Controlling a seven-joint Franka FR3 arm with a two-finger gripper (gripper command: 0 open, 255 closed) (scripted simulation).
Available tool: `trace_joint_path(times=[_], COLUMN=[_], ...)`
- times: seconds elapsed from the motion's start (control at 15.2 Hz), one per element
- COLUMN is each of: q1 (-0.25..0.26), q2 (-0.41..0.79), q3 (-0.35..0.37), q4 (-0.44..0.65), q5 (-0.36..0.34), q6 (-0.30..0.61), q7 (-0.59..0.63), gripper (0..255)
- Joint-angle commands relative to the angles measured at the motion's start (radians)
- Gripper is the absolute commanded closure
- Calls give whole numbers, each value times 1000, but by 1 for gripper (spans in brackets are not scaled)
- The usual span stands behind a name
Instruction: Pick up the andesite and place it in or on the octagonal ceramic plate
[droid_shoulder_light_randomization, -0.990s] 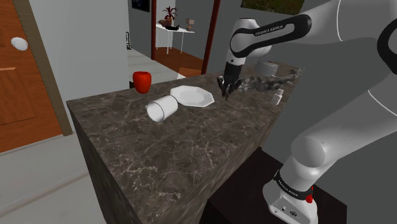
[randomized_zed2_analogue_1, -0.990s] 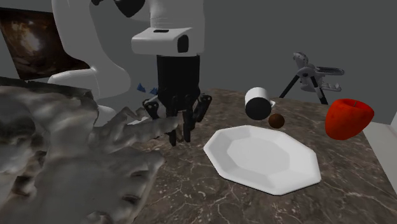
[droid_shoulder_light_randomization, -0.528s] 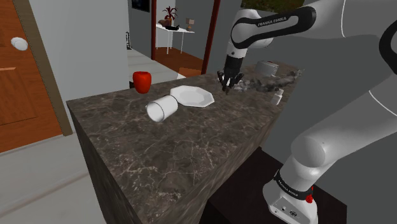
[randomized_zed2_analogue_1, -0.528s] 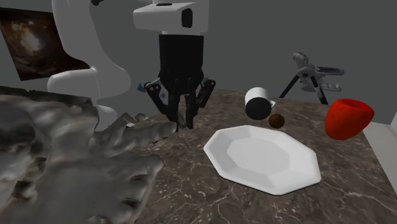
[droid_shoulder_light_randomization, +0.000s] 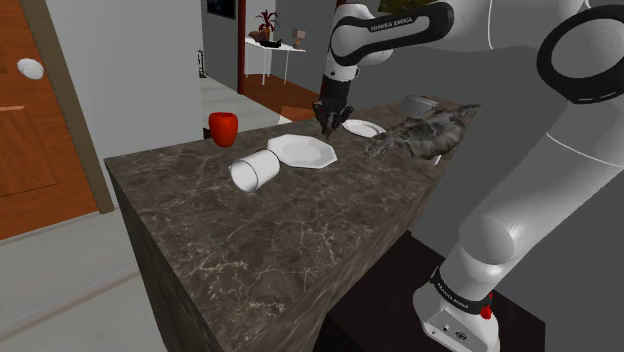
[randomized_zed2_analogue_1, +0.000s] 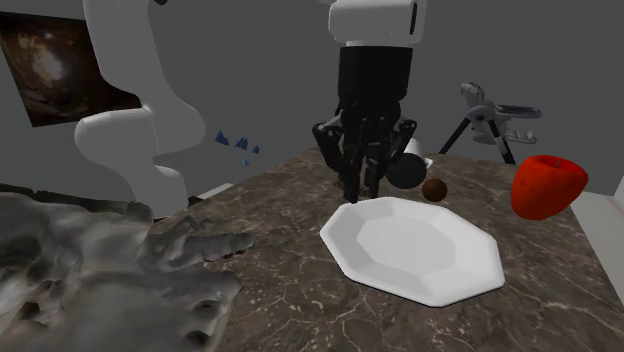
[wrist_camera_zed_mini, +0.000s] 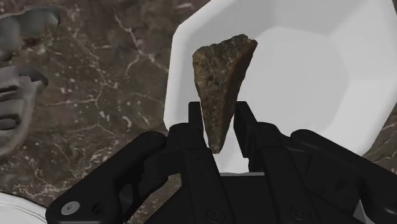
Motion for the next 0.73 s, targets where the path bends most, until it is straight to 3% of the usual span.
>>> trace_joint_path(times=[0.0,0.2,0.66], q1=[16,45,46], q2=[72,199,215], q3=[21,47,45], q4=[84,244,170], q5=[-12,-41,-46], q6=[-14,-53,37], q7=[42,104,109], gripper=[255,255,255])
